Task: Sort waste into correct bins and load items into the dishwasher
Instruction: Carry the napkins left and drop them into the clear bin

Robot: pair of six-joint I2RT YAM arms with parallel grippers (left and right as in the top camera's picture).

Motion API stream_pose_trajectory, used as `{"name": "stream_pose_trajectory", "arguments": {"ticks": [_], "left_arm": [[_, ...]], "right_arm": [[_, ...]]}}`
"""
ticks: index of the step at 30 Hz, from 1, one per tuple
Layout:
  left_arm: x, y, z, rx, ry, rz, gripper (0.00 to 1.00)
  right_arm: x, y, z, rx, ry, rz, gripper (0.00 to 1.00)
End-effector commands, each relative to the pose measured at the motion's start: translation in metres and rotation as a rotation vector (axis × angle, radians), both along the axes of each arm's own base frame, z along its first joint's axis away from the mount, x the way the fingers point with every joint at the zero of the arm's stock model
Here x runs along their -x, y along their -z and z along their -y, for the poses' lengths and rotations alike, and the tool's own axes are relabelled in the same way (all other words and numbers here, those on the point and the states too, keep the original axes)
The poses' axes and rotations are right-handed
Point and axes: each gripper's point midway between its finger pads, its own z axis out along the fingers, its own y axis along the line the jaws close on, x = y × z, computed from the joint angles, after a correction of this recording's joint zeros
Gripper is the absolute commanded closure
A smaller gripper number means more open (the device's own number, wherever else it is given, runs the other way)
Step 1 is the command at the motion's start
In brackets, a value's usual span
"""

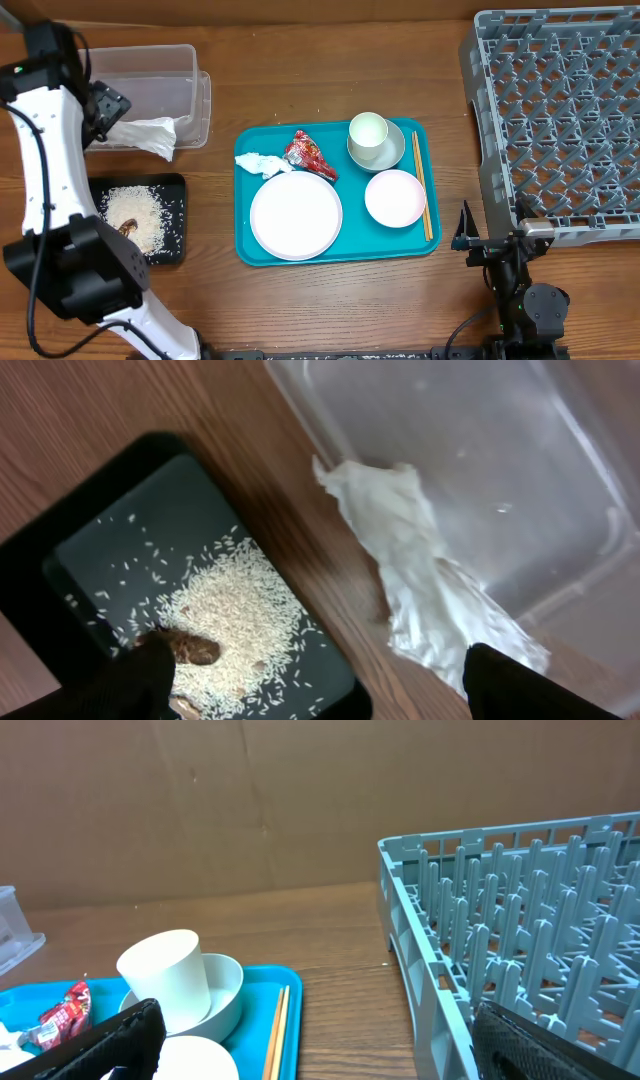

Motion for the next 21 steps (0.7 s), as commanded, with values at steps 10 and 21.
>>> {"name": "stream_pose_trajectory", "arguments": {"ticks": [10,21], "left_arm": [[-0.040,0.045,0.010,0.153,0.036,0.066,0.12],[-0.057,0.061,0.017,0.214,0.057,0.099,0.23]], "right_arm": [[0.000,0.002,0.002,-0.007,0.013,0.004,0.00],[0.000,0.002,0.002,-0.007,0.013,0.004,0.00]]}}
